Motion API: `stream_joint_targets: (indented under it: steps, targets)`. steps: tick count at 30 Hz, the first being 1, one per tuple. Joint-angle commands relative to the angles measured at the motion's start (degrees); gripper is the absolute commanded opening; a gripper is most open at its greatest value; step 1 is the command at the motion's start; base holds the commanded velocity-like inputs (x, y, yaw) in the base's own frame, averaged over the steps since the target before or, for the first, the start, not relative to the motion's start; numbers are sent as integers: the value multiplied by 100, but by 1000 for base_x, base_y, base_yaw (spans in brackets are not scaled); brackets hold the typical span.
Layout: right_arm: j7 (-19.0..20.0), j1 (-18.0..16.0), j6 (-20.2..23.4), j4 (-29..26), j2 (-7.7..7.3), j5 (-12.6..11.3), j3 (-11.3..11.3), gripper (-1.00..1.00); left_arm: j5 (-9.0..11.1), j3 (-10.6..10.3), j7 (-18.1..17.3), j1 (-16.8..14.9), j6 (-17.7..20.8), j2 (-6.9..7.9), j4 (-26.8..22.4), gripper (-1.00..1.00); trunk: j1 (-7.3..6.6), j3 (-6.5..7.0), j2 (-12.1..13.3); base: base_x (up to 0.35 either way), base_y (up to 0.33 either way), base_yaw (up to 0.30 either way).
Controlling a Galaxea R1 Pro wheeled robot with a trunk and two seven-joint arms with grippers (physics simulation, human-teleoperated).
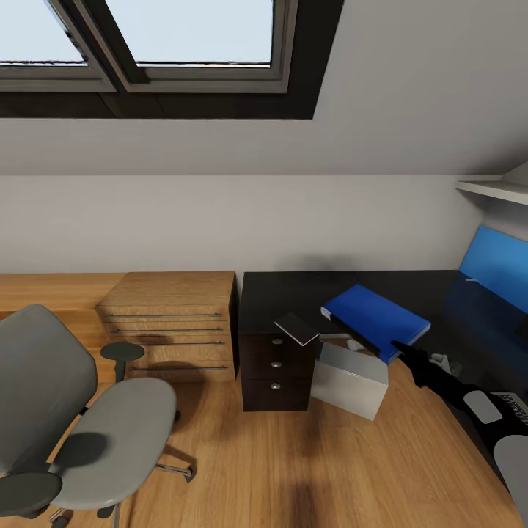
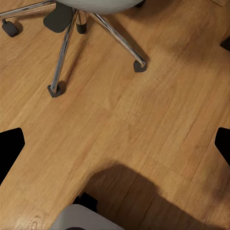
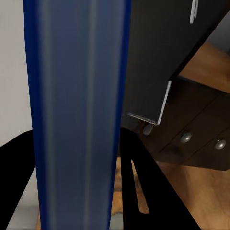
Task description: In the bedroom, organize the workspace by keeping the computer under the desk, ensuring the monitor is on the desk, placing the keyboard on the desk next to the monitor, placing the mouse on the desk next to the keyboard, moving the folder from the swivel chair onto the desk next to the mouse, stacking the notebook on top of the folder with the pen on top of the notebook, and positioning the swivel chair next to the desk.
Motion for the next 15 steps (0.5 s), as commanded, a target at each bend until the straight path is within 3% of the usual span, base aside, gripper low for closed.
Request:
stream_joint_targets:
  steps: [1,15]
  targets:
    - [81,-6,41,6,1,-13,-23,-100,60,-19,-12,-4,-16,0,2,100,3,-12,-12,0,0,0]
    - [260,-6,185,1,0,1,-15,-100,60,-19,-16,-4,-16,0,2,100,3,-26,-12,0,0,-23]
